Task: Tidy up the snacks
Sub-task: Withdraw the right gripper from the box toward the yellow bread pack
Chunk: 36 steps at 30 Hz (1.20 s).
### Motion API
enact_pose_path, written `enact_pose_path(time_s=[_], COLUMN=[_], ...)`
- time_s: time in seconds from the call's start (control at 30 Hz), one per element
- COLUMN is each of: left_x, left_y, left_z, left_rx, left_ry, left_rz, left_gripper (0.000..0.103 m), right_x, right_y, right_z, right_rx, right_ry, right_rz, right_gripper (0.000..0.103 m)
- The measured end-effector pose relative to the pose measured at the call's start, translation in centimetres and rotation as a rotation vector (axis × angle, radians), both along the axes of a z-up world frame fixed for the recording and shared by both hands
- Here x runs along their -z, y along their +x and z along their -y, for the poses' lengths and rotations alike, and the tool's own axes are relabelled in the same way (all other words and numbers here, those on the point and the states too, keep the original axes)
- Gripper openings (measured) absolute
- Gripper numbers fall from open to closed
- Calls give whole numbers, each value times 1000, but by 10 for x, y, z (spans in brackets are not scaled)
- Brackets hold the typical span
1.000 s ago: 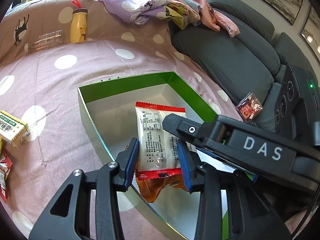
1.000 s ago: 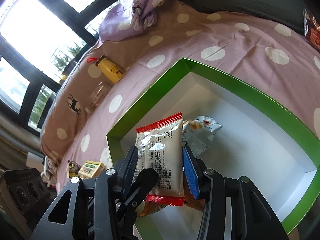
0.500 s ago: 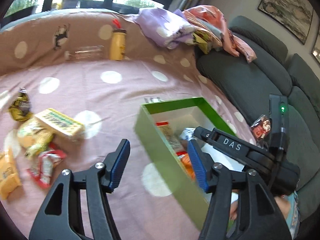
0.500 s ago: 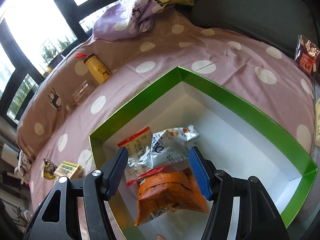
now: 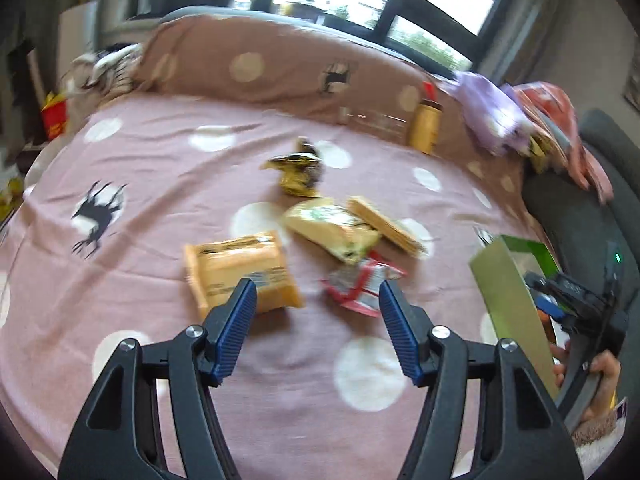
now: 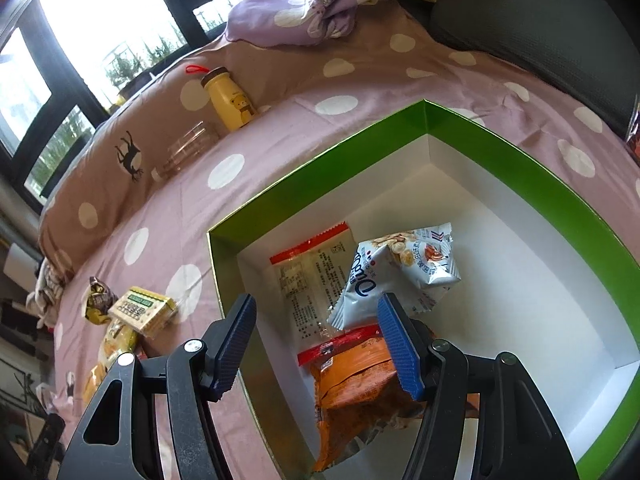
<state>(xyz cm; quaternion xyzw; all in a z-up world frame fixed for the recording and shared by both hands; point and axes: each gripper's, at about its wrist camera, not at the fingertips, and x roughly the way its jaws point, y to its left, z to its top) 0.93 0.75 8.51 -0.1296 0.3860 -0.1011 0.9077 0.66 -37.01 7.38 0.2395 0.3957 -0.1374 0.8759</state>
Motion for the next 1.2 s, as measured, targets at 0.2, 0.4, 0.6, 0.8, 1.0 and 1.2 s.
enact_pose_path(time_s=[0.2,0.4,0.6,0.8,1.0,1.2], left_x=[4,8,8,10,13,17], left_y=[8,8,8,9,11,14], left_z=[-26,-32,-31,-31,-30,-30], left_rx=[-84,-86,-80,-78,-73,-77], left_ry=[-20,-24,-15,-9,9,20], left_rz=[-26,-44,-47,-53,-64,-83], left_gripper=[64,64,64,64,64,64], right_x=[-8,-13,-12,-13,-14,-28], right_y=[5,8,16,18,19,9], right_z=[-26,-50,-76,-99,-109,-123], right_rx=[34,-1,-83,-131,-155,-212], right_ry=[-190,-305,-305,-367,-391,-408], right_rz=[-5,10,17,18,22,79], right_gripper=[64,64,64,64,64,67])
